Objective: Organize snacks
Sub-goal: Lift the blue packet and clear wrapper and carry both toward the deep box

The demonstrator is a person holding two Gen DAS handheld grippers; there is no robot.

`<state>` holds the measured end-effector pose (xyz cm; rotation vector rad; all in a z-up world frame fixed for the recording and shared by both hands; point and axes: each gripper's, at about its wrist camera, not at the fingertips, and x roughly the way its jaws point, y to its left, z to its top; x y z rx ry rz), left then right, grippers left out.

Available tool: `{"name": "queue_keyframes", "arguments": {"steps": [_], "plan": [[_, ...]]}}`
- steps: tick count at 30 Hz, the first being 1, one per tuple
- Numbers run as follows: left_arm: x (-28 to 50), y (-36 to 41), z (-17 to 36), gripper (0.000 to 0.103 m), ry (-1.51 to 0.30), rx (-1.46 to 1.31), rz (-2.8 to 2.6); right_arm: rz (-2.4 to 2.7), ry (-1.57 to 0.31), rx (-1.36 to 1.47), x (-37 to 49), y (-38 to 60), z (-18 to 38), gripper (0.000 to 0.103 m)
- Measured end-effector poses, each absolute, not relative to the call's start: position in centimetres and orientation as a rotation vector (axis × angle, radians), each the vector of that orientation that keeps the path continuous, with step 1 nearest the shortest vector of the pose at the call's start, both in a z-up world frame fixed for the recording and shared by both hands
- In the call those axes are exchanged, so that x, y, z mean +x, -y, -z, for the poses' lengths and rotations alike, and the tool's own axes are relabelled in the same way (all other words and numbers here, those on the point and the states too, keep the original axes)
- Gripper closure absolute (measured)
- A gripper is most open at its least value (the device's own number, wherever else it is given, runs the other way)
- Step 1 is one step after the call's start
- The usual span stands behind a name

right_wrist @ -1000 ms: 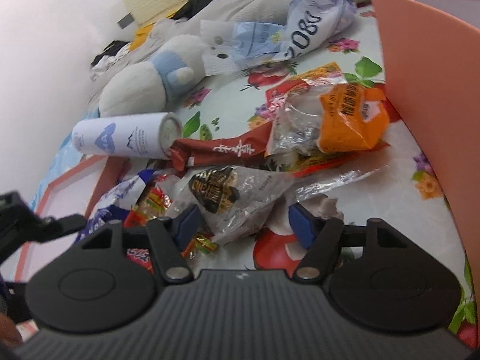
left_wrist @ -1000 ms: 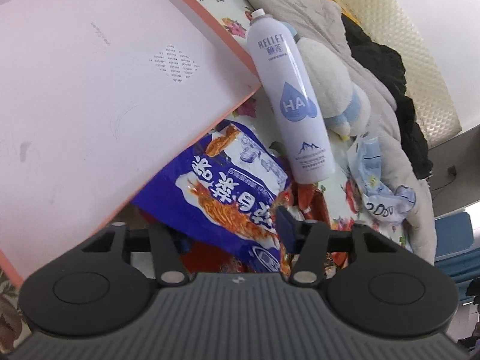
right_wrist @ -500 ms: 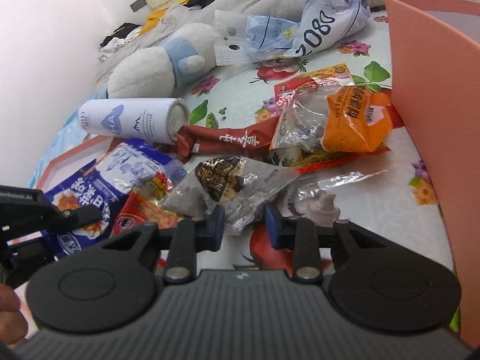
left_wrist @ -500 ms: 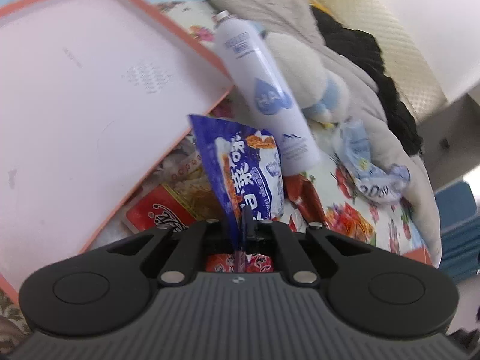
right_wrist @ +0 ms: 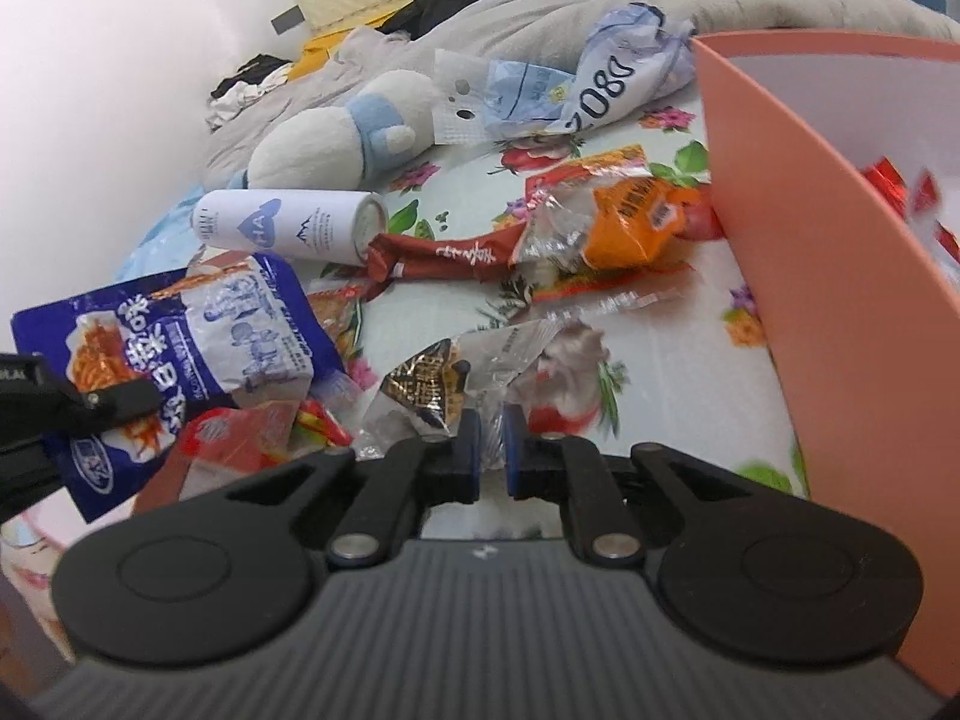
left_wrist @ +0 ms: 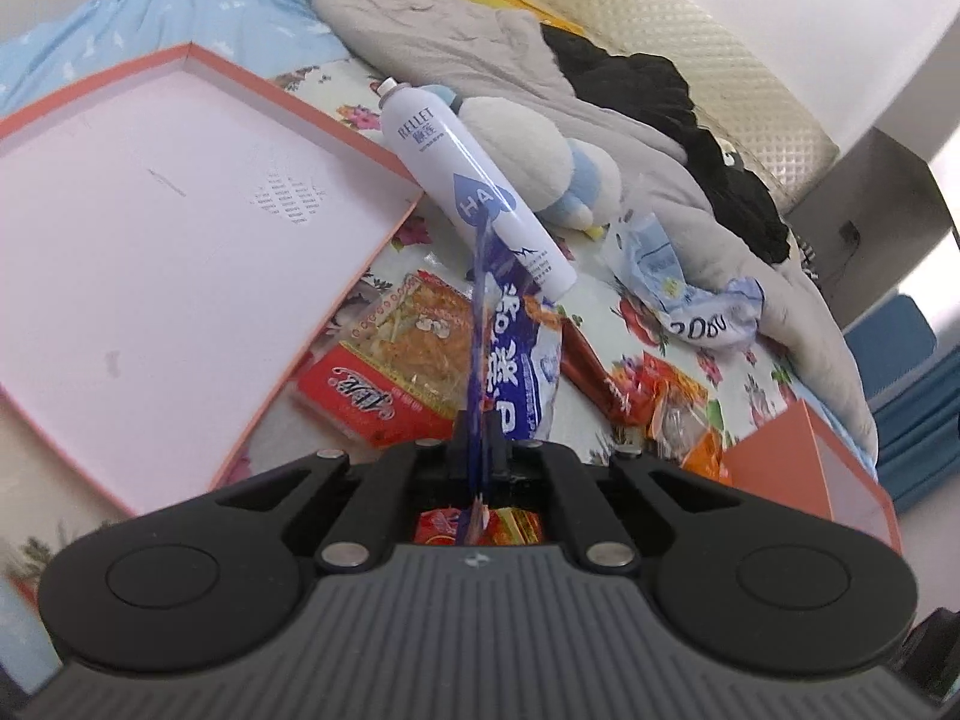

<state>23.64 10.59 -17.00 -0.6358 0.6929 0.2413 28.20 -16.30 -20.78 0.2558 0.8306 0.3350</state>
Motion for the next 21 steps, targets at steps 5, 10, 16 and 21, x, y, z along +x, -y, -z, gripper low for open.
{"name": "queue_keyframes", "arguments": {"steps": [5,10,16,21], "plan": [[21.5,-10.1,17.1,0.101,-0.714,-0.632,-0.229,-0.345,-0.835,0.324,24.5,17.9,20.6,0.092],[18.9,-8.5,17.0,0.101,-0.701,-0.573,-0.209,-0.351,-0.841,0.33,21.7,19.3,20.5,0.092],[16.3,-7.2,17.2,0.101,-0.693,-0.534,-0.197,-0.348,-0.851,0.35,19.4,20.8,20.3,0.092],[15.3,-6.9,16.5,0.101,-0.663,-0.507,-0.204,-0.364,-0.846,0.337,18.2,20.7,19.9,0.093]]}}
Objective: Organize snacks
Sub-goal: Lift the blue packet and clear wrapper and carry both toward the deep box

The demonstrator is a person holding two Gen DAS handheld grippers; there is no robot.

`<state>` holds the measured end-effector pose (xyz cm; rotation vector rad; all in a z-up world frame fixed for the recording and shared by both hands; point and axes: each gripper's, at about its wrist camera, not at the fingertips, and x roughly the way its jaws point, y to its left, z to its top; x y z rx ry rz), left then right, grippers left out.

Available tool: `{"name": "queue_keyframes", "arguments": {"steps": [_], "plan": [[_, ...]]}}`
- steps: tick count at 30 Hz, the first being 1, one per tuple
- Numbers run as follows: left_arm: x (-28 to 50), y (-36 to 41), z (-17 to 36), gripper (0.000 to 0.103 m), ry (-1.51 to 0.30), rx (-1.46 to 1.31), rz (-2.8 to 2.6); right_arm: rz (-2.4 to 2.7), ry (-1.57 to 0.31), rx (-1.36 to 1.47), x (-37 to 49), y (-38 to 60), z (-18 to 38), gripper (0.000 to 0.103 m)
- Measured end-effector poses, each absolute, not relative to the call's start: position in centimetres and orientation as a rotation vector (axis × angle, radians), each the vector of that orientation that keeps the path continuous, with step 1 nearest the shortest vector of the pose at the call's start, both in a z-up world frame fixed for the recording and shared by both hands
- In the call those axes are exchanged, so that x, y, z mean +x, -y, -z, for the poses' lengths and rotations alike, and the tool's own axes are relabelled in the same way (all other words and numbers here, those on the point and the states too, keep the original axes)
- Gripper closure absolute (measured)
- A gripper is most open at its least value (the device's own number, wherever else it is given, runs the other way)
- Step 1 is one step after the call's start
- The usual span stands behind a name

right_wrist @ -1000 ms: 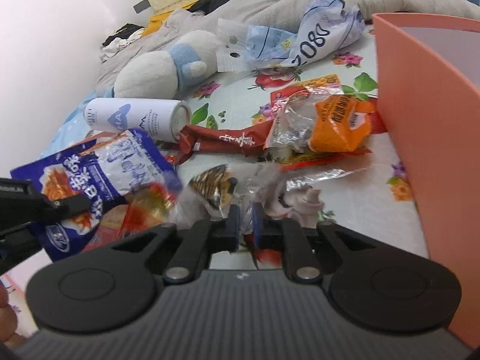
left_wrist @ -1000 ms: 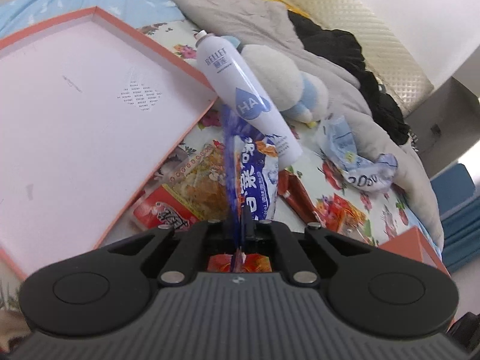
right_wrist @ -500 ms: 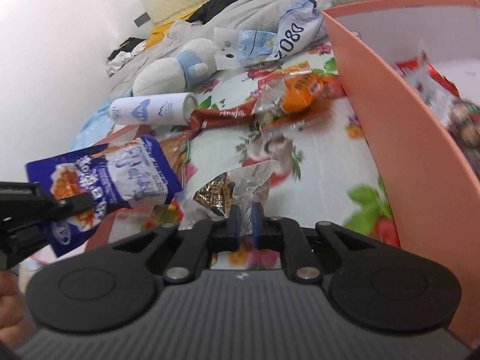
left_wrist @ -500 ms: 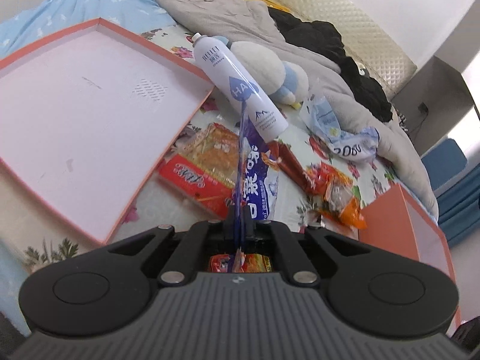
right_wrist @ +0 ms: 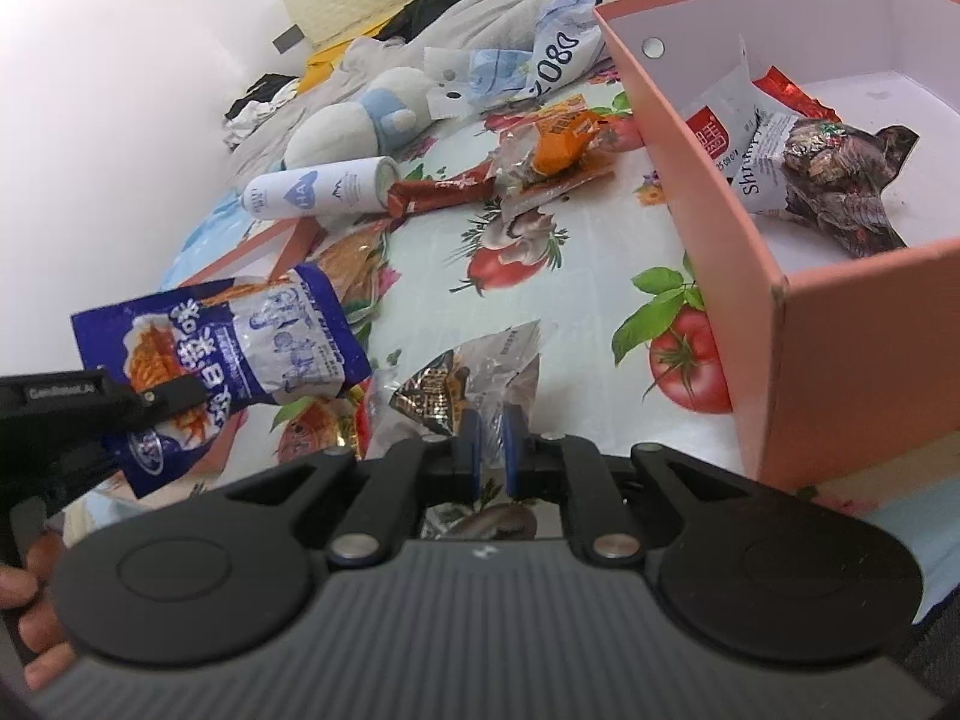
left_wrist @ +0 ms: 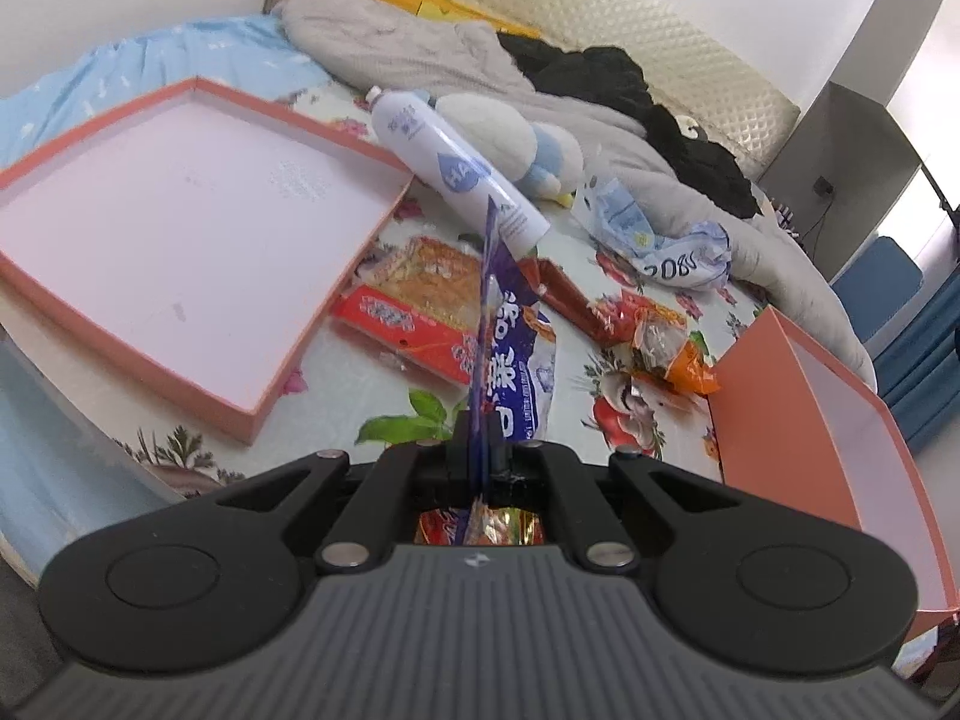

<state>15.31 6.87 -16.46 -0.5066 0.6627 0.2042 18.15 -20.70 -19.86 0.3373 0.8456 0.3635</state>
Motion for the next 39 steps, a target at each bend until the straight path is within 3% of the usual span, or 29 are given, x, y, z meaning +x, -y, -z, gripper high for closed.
{"name": "queue_keyframes", "arguments": {"steps": [24,39], "plan": [[19.0,-2.7,9.0,0.101,-0.699,-0.345,-0.073,-0.319,-0.694,0.159,19.5,21.5,12.0,0.093],[22.0,0.7,1.5,0.101,-0.648,-0.265,0.057,-0.27,-0.555,0.122,20.5,25.3,5.5,0.093]]}}
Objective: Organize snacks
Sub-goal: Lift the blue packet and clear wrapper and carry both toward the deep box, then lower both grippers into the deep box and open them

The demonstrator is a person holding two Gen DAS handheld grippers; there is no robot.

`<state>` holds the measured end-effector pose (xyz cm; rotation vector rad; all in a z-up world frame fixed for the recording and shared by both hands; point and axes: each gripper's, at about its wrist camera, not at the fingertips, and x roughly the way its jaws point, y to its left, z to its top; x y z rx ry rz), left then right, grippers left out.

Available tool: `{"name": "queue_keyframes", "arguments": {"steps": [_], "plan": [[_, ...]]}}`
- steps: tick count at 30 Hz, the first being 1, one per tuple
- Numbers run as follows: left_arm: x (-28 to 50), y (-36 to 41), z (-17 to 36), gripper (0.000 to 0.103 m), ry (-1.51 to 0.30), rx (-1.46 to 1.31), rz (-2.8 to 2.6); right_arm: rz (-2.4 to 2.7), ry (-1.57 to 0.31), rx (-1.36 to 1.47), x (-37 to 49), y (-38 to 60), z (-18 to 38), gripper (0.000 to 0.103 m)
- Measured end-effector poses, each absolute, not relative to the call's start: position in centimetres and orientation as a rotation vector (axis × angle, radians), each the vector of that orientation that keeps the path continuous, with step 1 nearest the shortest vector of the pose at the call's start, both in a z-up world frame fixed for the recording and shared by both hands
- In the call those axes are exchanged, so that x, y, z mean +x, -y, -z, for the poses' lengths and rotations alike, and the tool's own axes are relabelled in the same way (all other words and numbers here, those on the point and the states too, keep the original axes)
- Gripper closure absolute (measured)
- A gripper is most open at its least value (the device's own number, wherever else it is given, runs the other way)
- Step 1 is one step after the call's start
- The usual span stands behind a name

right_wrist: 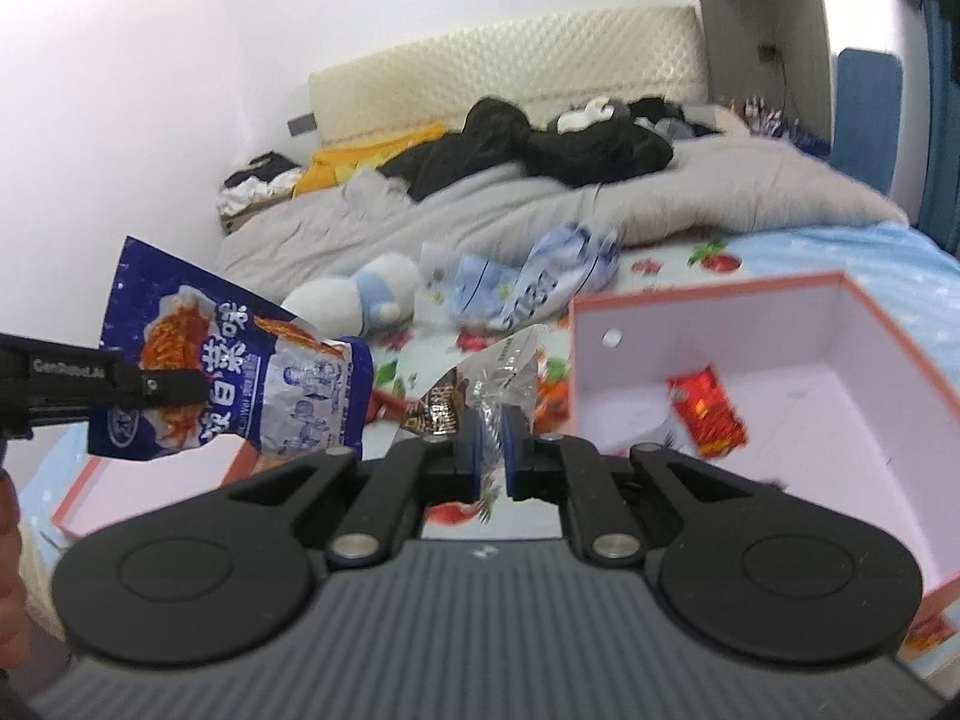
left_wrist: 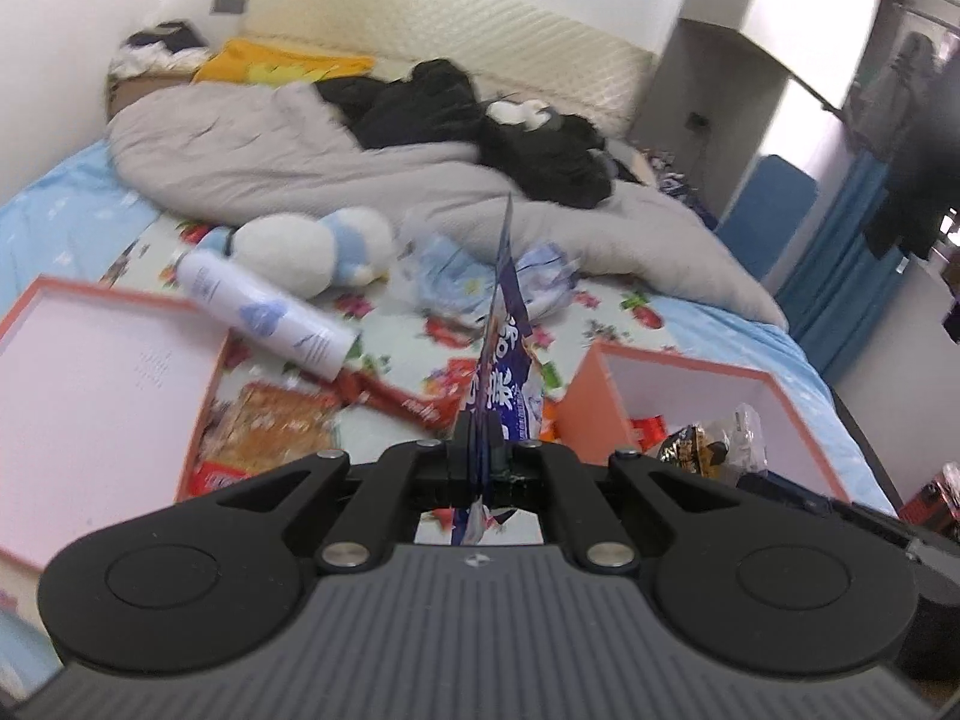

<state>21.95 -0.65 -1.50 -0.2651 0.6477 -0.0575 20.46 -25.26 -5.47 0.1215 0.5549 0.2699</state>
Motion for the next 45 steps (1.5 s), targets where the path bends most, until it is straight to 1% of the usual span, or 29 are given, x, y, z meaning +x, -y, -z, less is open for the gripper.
{"name": "queue_keyframes", "arguments": {"steps": [9,15,20,31,38,39,43,44,45], "plan": [[23.9,5.6,-3.5,0.101,-0.587,-0.256,0.192,-0.198,-0.468,0.089,21.0,29.2,1.6,0.093],[25.0,9.6,-4.3,0.101,-0.577,-0.226,0.257,-0.152,-0.452,0.074,21.7,31.7,0.6,0.093],[26.4,12.8,-2.5,0.101,-0.632,-0.205,0.298,-0.117,-0.495,0.076,22.6,33.8,2.2,0.093],[30.1,18.3,4.1,0.101,-0.805,-0.165,0.352,-0.041,-0.664,0.102,23.9,37.9,8.6,0.092],[31.8,19.8,7.5,0.1,-0.883,-0.15,0.358,-0.022,-0.748,0.143,24.5,39.3,12.1,0.091],[31.9,19.9,7.8,0.1,-0.889,-0.149,0.358,-0.023,-0.754,0.146,24.4,39.4,12.5,0.093],[32.0,19.9,8.5,0.1,-0.901,-0.135,0.346,-0.026,-0.756,0.16,24.1,39.4,13.3,0.091],[32.0,19.9,8.6,0.099,-0.908,-0.134,0.345,-0.026,-0.754,0.16,24.0,39.4,13.3,0.091],[31.9,19.8,8.5,0.095,-0.909,-0.133,0.346,-0.033,-0.75,0.161,24.0,39.4,13.2,0.091]]}}
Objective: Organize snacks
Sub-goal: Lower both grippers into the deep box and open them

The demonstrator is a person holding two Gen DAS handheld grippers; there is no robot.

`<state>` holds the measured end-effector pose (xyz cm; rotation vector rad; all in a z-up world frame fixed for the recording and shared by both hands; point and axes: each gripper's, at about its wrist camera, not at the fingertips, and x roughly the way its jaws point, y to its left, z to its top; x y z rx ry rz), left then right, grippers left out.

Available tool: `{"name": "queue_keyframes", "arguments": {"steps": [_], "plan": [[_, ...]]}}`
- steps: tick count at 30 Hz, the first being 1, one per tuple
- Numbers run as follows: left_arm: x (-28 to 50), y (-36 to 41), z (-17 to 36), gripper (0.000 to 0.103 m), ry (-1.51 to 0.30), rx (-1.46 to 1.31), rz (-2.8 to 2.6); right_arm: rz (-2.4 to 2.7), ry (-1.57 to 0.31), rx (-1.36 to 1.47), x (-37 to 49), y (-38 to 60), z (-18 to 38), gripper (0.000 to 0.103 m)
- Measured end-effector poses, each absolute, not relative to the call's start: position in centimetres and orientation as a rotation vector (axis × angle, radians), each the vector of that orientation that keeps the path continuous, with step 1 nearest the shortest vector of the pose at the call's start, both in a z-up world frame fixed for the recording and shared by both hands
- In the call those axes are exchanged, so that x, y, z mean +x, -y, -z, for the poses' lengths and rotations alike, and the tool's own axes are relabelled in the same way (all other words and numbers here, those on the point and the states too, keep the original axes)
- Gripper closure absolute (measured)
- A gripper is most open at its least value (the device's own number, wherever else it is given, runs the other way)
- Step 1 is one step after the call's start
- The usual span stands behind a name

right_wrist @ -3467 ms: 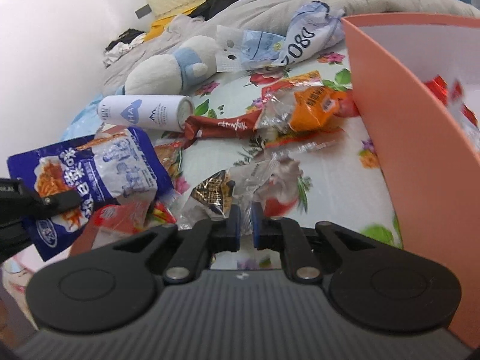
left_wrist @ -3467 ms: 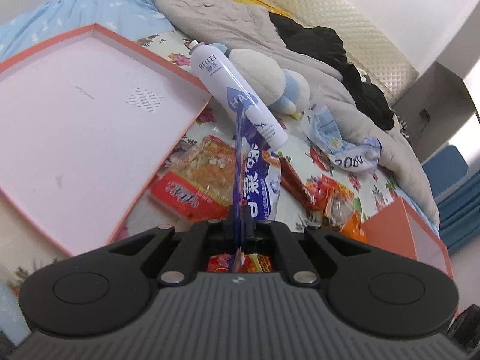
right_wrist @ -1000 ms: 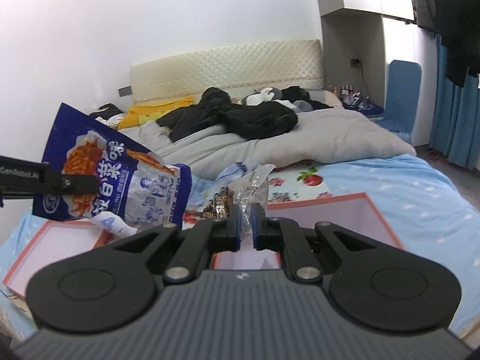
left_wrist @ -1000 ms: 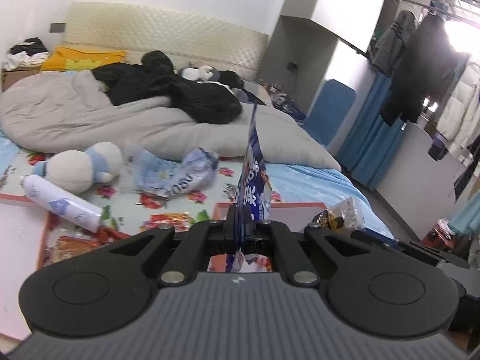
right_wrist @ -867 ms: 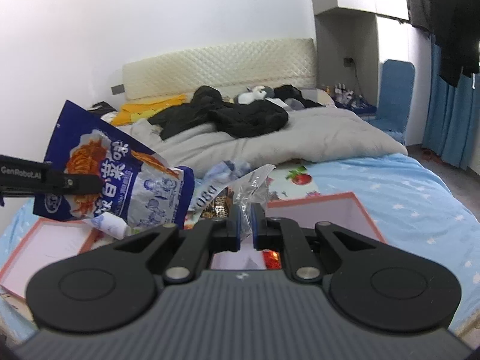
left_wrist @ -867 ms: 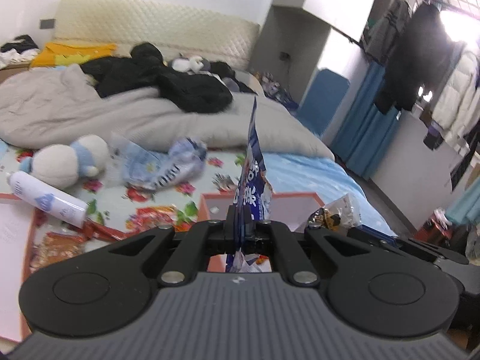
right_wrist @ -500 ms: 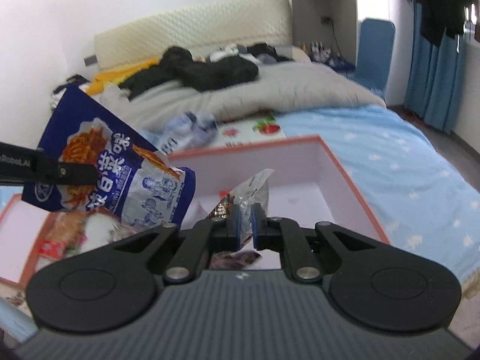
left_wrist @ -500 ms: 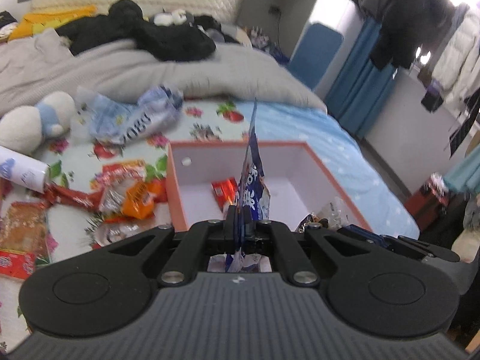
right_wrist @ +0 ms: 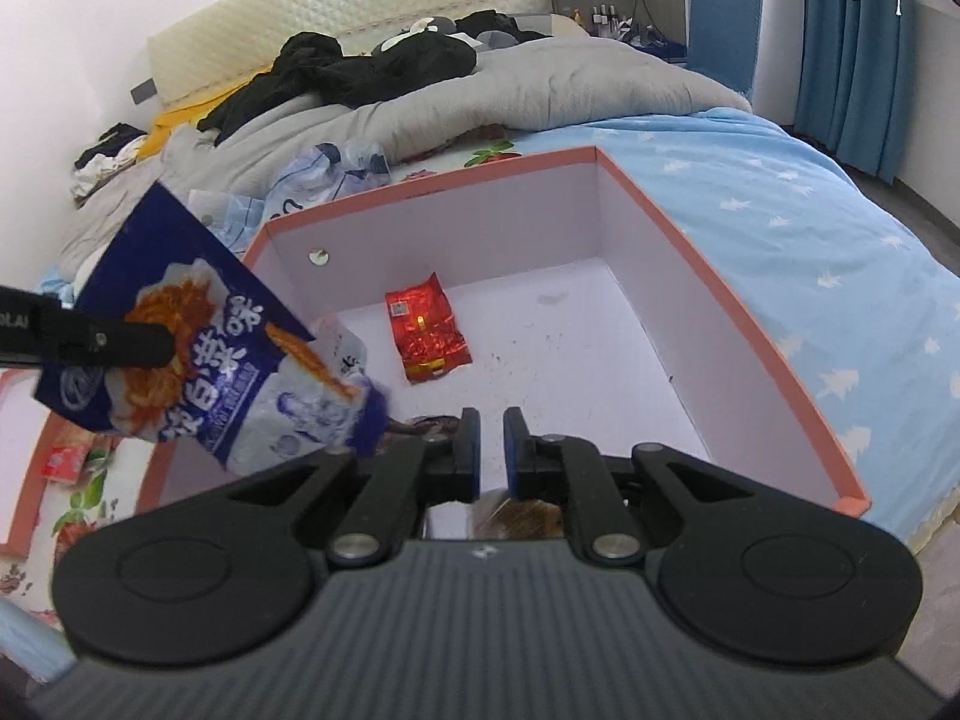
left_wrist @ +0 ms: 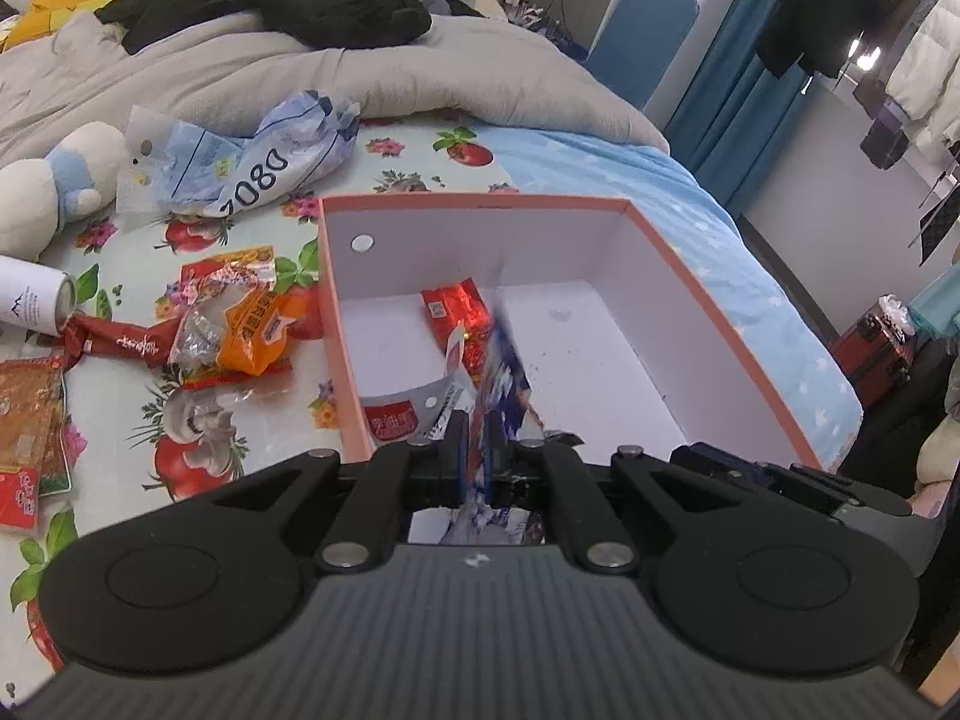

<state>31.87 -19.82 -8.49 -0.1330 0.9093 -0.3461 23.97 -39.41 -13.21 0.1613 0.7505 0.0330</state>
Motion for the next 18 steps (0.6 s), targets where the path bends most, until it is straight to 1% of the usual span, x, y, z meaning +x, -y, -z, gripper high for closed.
{"name": "queue_keyframes", "arguments": {"steps": [1,3,5,9,18], "plan": [[31.8,19.7,8.3,0.09,-0.907,-0.129,0.344,-0.04,-0.747,0.163,23.9,39.4,13.1,0.091],[31.4,19.3,7.8,0.071,-0.885,-0.129,0.339,-0.045,-0.738,0.157,23.5,39.2,12.7,0.091],[30.8,18.9,7.0,0.063,-0.854,-0.132,0.337,-0.048,-0.725,0.154,23.3,39.1,12.1,0.091],[29.5,17.9,4.7,0.058,-0.792,-0.125,0.336,-0.05,-0.682,0.162,22.6,39.0,10.4,0.091],[25.6,15.3,0.2,0.056,-0.666,-0.114,0.329,-0.089,-0.57,0.175,20.8,37.3,5.9,0.091]]}}
